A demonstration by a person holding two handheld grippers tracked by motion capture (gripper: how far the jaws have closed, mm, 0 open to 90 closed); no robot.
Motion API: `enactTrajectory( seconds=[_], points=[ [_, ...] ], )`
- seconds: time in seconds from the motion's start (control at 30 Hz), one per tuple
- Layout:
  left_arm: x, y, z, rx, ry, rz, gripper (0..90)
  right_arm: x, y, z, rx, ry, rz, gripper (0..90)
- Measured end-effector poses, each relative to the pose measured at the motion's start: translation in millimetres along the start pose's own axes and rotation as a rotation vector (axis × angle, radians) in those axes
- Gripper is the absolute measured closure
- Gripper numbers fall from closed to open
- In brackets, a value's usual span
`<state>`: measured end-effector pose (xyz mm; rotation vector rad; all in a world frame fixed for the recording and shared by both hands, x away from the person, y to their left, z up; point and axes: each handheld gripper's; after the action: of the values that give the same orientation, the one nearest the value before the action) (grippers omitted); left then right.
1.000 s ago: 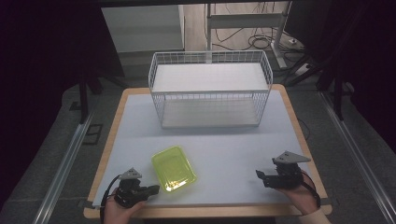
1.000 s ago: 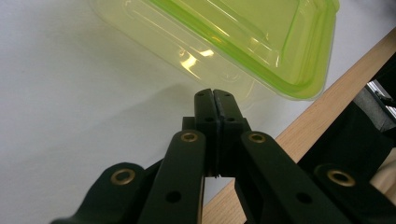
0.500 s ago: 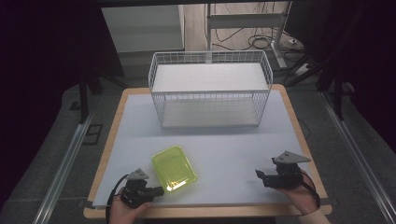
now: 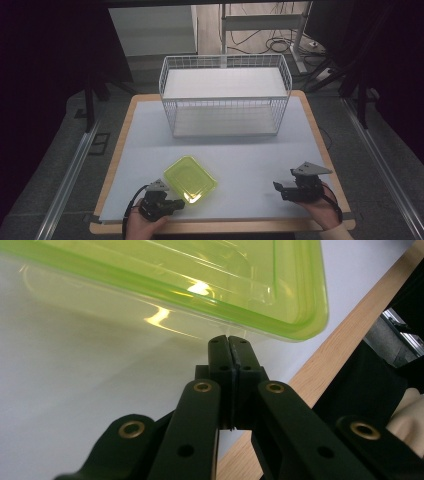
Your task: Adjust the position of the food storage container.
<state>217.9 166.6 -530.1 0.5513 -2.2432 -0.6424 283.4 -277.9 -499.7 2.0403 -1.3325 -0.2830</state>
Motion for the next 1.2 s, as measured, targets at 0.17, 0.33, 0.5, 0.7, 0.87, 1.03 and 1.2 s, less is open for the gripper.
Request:
enactTrajectory(
  seconds=[0.17,0.33,0.5,0.7,0.87,1.03,1.2],
  points=[
    [4.7,-10.8,-7.1,-0.014,-0.025,0.0,90.0,0.1,-0.1,0.2,-0.004,-0.002,-0.005,20.2],
    [6.7,-16.8,-13.2,-0.007,-0.032,-0.001,90.0,0.2,-0.1,0.0,-0.005,-0.015,-0.025,20.4],
    [9.5,-26.5,-20.0,-0.005,-0.029,0.0,90.0,0.0,-0.9,0.6,-0.01,-0.004,-0.018,20.4],
    [15.5,-43.0,-32.0,-0.015,-0.037,0.002,90.0,-0.8,-0.9,0.7,-0.012,0.005,-0.017,20.5],
    [19.3,-54.3,-41.0,-0.012,-0.046,0.002,90.0,-0.6,-1.1,0.7,-0.012,-0.001,-0.018,20.4],
    [23.8,-60.5,-45.6,-0.015,-0.061,0.01,90.0,-0.1,-0.6,0.8,-0.01,-0.001,-0.019,20.4],
    [32.3,-46.2,-41.0,0.01,-0.064,0.048,90.0,0.5,0.0,0.8,-0.01,-0.002,-0.02,20.5]
  ],
)
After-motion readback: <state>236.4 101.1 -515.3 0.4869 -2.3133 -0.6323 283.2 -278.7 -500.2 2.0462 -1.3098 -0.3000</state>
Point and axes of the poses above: each handheld gripper's, and its own axes: y roughly backward along the jaws, z roughly out of its underside, x roughly to its right, and after that the axes turned 13 degrees about z, right-handed
